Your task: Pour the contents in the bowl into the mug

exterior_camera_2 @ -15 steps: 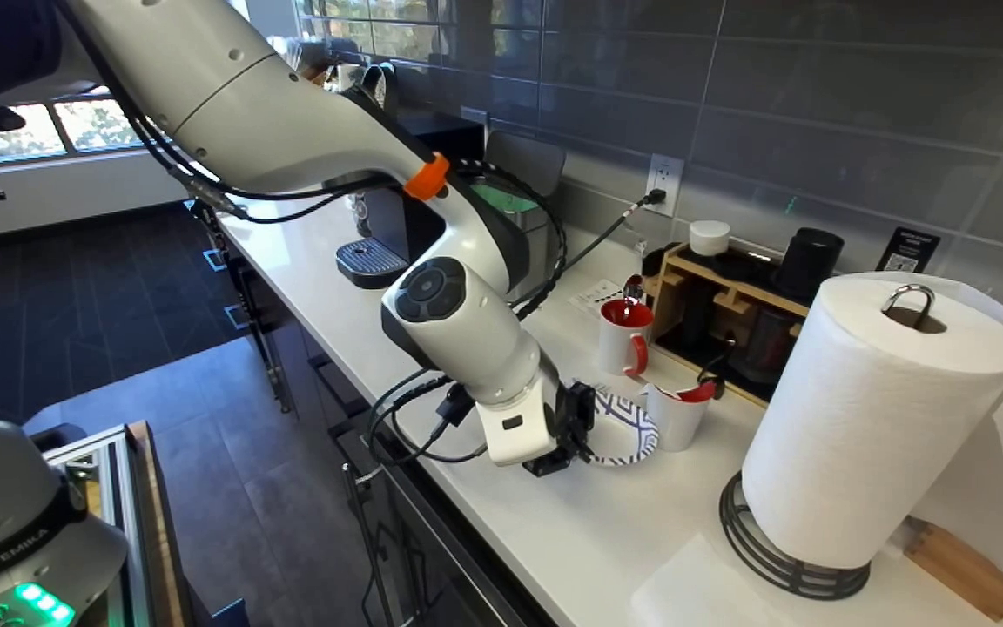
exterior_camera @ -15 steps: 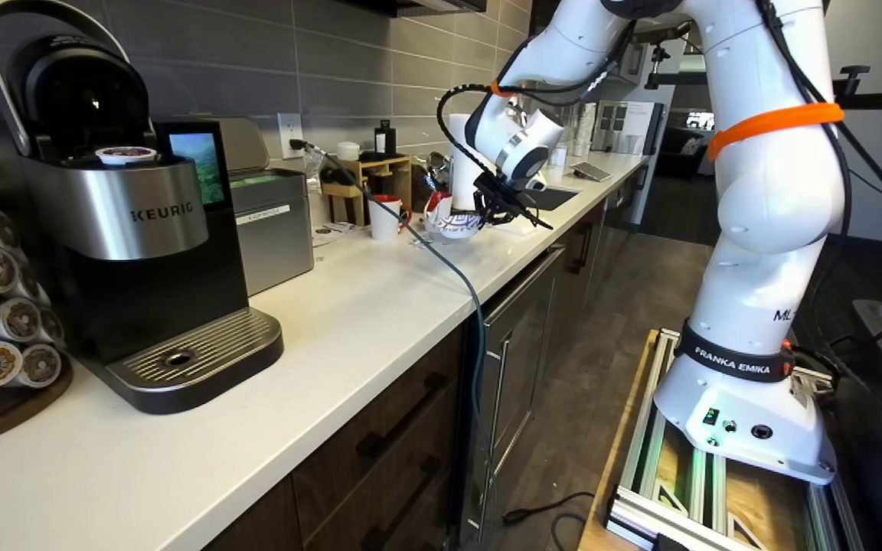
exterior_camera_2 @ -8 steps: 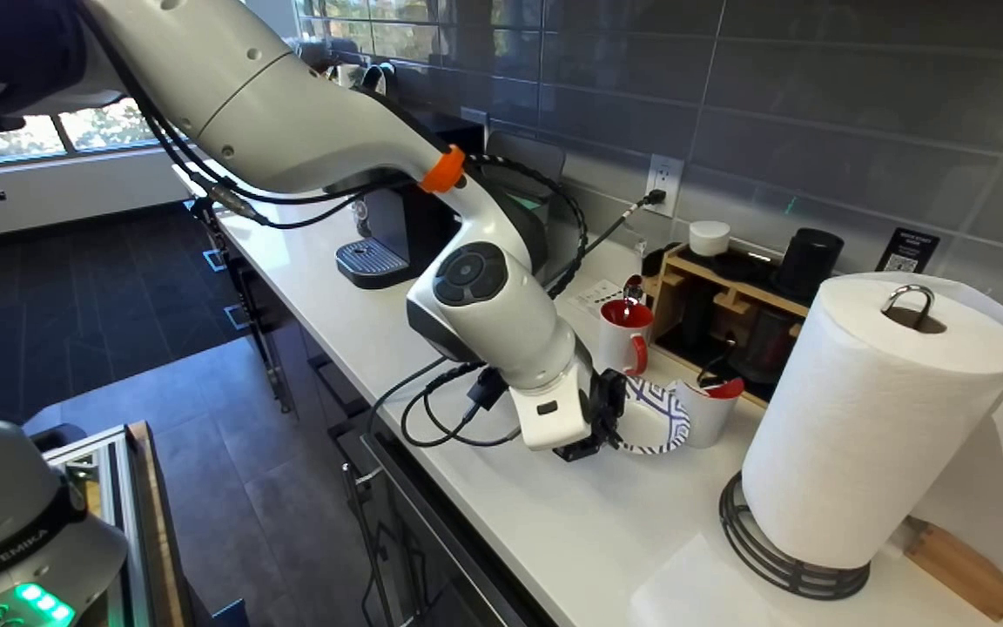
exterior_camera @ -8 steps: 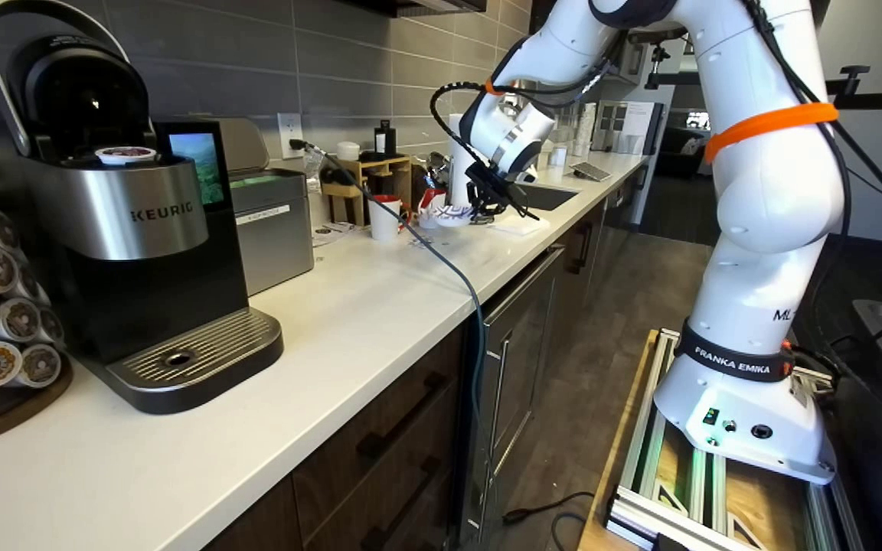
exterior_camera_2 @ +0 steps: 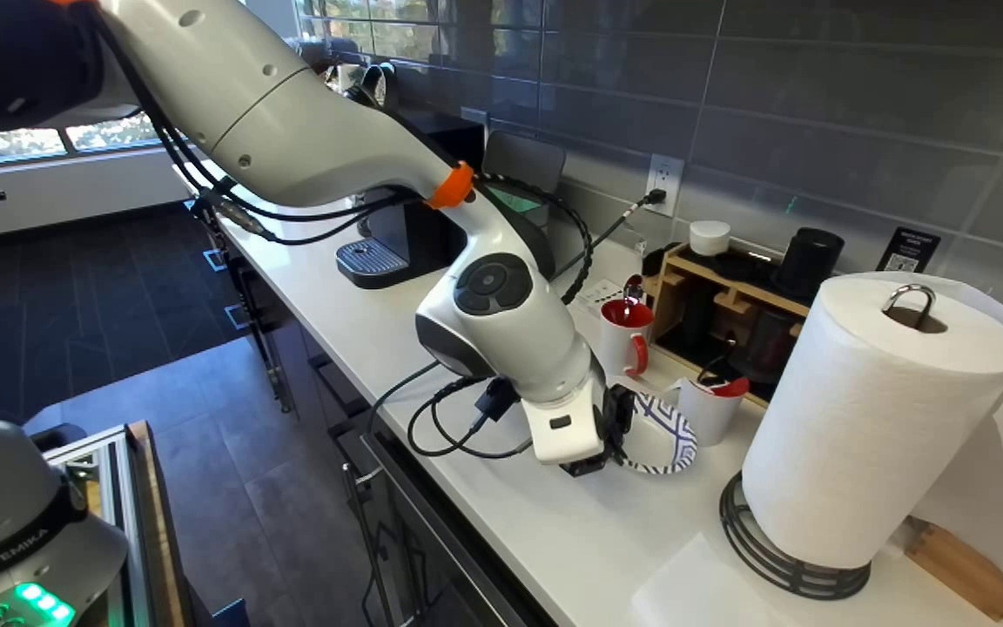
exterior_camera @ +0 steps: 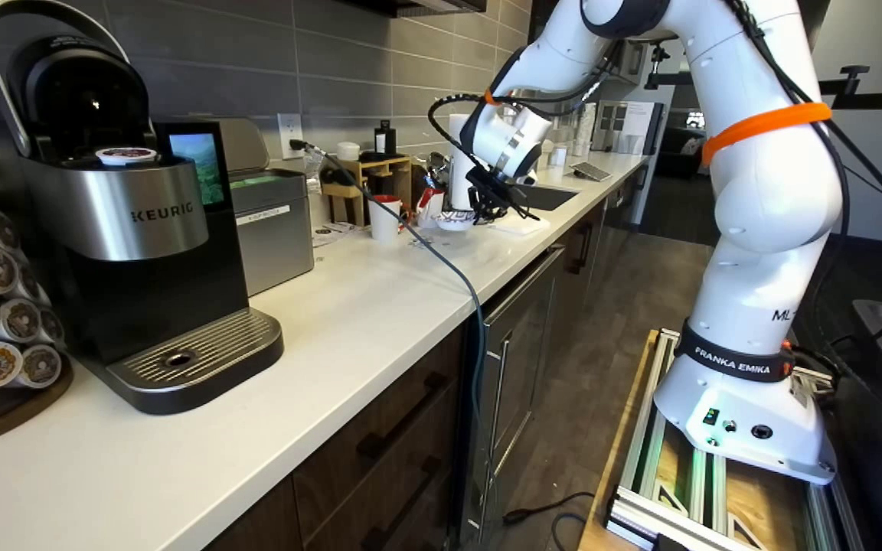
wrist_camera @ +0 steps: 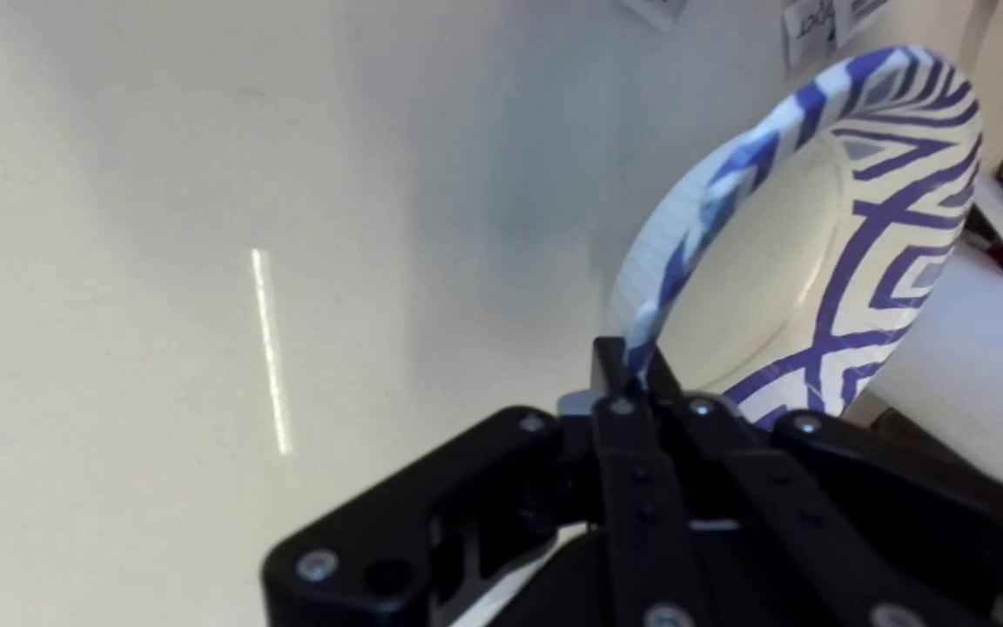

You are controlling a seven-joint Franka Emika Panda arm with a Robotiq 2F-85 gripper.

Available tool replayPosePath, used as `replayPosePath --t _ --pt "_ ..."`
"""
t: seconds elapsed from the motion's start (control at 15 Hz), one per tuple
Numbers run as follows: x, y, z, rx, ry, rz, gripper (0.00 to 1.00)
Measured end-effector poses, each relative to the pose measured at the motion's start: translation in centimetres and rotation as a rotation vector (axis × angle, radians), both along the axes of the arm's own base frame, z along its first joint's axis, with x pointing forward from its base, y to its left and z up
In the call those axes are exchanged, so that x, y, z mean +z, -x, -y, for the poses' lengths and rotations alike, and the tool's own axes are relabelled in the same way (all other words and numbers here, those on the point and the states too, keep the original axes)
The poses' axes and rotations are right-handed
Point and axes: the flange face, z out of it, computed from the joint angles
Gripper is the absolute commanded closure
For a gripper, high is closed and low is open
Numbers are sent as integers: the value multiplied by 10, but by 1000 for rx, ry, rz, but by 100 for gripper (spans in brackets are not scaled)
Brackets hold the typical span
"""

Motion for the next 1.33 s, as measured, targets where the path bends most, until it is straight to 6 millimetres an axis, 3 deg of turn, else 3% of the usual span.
replayPosePath --t 0.2,0.4,0.47,0.6,0.87,1.13,1.2,1.33 --pt "-2 25 16 3 7 -15 99" --pt "-6 52 18 28 12 -40 97" --pt "-8 59 15 38 9 -48 72" --pt "-11 69 6 61 0 -55 67" --pt "-8 78 -10 102 -6 -47 37" --pt "8 91 -12 126 12 -32 6" --pt "14 97 -11 135 24 -33 1" --pt "25 112 -7 181 68 -45 0"
